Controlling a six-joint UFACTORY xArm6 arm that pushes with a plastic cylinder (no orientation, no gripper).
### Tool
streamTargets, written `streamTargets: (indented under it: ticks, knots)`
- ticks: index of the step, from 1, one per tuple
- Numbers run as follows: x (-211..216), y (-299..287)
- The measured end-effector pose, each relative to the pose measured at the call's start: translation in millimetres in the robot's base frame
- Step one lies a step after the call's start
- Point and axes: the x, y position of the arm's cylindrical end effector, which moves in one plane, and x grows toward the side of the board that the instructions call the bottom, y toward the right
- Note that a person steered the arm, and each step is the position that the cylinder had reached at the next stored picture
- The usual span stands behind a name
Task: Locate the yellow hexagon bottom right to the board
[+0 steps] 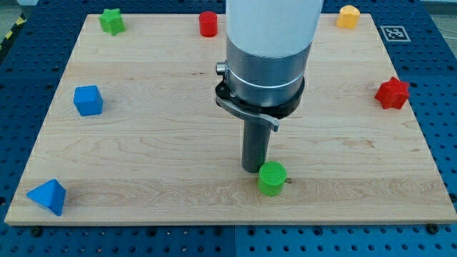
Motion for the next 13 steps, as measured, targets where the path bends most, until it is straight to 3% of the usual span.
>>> streamTargets:
  ticks: [2, 5, 6, 9, 11, 13]
  knots:
    - [-8.5, -18.7]
    - [-115.8, -49.4]
    - [-128.1, -40.4]
    - [-77.9, 61.5]
    - [-73.9, 130.5]
    - [-34.2, 137.2]
